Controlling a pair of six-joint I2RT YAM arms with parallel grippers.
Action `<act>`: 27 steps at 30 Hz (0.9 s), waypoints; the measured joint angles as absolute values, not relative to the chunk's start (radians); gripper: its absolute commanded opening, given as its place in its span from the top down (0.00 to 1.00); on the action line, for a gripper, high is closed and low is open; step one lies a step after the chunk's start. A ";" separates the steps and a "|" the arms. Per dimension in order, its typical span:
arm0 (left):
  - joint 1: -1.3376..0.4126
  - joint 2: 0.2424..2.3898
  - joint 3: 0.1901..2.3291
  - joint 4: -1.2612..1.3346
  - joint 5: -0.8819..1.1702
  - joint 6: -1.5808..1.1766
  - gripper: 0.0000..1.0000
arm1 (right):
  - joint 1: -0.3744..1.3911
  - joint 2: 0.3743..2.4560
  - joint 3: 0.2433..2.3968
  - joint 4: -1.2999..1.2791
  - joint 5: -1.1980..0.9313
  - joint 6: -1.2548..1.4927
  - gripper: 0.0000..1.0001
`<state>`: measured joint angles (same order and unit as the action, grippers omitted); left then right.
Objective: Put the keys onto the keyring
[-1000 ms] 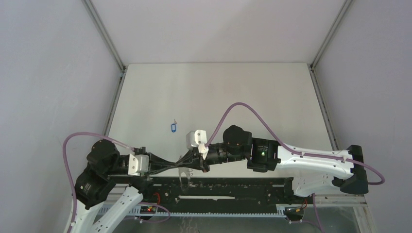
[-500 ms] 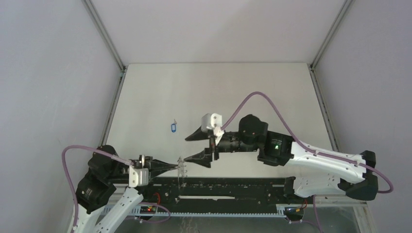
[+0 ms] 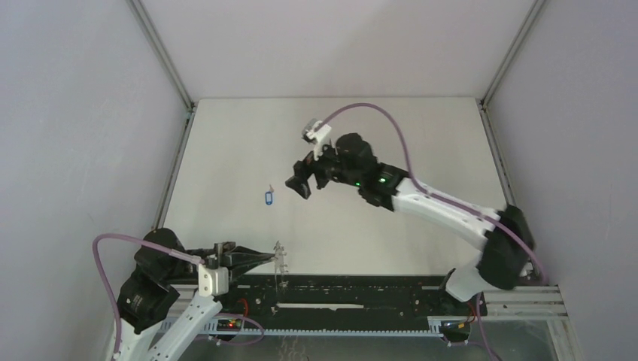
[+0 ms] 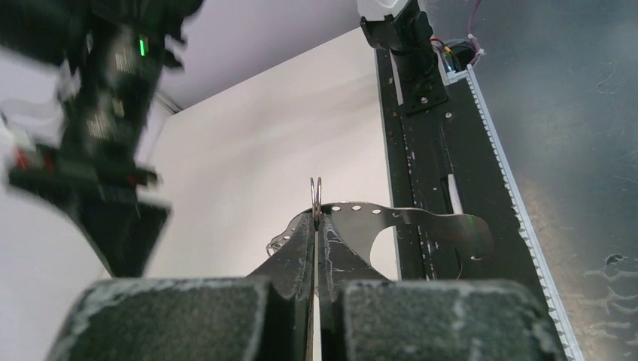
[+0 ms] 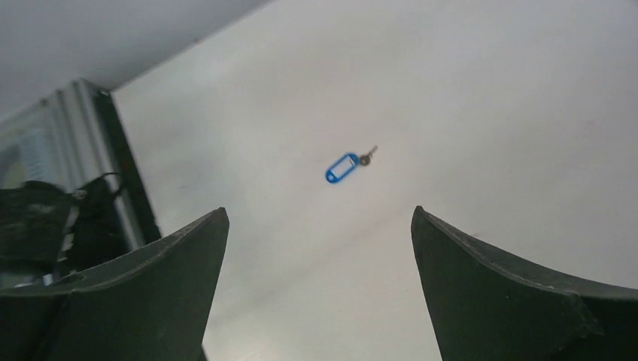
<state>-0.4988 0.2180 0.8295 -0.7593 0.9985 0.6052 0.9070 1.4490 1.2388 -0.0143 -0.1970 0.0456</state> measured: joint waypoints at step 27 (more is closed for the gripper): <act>-0.478 0.388 0.797 -0.489 0.848 0.405 1.00 | 0.910 2.379 1.871 -0.124 -0.110 0.174 0.34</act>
<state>-0.4778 0.3882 0.7967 -0.4892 0.8478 0.4053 0.9104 2.3791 1.8709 -0.1242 -0.1104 0.1741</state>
